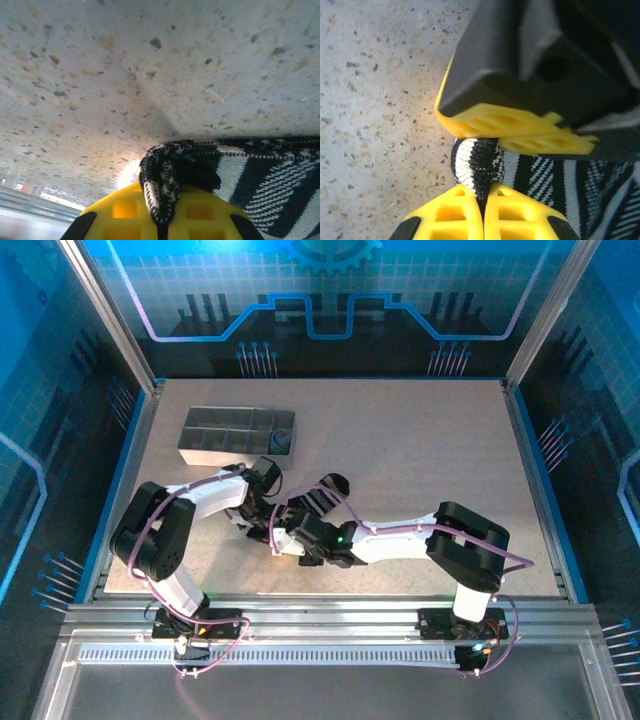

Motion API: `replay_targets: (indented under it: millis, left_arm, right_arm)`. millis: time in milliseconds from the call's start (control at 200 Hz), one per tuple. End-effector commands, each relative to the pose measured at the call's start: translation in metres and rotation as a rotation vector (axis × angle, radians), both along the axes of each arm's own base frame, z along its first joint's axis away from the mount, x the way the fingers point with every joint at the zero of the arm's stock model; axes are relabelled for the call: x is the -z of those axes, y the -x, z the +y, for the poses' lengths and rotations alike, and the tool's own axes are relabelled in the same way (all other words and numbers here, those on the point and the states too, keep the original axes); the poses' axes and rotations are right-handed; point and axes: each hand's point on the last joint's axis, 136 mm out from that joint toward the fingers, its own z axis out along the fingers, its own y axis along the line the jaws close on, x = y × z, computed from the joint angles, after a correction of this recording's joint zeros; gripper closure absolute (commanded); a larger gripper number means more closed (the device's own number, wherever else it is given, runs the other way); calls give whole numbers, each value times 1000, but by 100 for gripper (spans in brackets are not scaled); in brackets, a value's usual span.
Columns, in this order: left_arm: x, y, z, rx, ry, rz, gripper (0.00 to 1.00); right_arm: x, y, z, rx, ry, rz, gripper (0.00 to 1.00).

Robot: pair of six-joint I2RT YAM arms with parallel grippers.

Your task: Roll the socks

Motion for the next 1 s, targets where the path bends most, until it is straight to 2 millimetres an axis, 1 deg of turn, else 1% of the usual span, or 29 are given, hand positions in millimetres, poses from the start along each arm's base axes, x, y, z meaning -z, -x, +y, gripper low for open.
replay_targets:
  millis: [0,75,155,190,210,245,270,285,305,370,415,560,640,685,745,996]
  left_arm:
    - [2,9,11,3,-38,5,95]
    - [-5,5,12,6,-30,-34,78]
    - [-15,0,15,6,-24,-91,63]
    - [-20,-2,17,6,-26,-120,52]
    - [-23,-3,19,6,-29,-137,48]
    - [-29,-5,22,11,-33,-170,38]
    - [-33,-6,24,13,-36,-191,35]
    - [-35,-6,25,18,-37,-203,31]
    - [-37,-7,26,23,-37,-218,29]
    - [-43,-9,28,41,-22,-273,28]
    - [-46,-10,25,61,2,-318,30]
    - [-44,-7,23,96,45,-408,39]
    - [-45,-17,15,83,98,-510,44]
    - [-43,-20,11,72,120,-538,46]
    - [-36,-19,9,74,124,-529,47]
    - [-17,-28,-5,105,140,-546,48]
  right_arm:
    - [27,13,-15,84,-1,265,100]
    - [34,19,-21,125,-21,424,100]
    - [40,23,-27,170,-34,563,100]
    - [42,24,-29,187,-43,620,100]
    - [43,24,-30,198,-49,651,100]
    - [45,24,-32,221,-55,702,100]
    - [47,24,-34,238,-58,738,100]
    - [48,23,-35,250,-58,760,100]
    - [49,24,-37,260,-60,787,100]
    - [52,22,-41,303,-68,862,100]
    - [53,20,-43,324,-74,904,100]
    - [56,16,-47,362,-54,980,100]
    - [57,15,-48,373,-46,1000,100]
    - [59,14,-49,385,-43,1011,100]
    - [61,14,-50,395,-34,1021,100]
    - [67,11,-54,441,-17,1055,100]
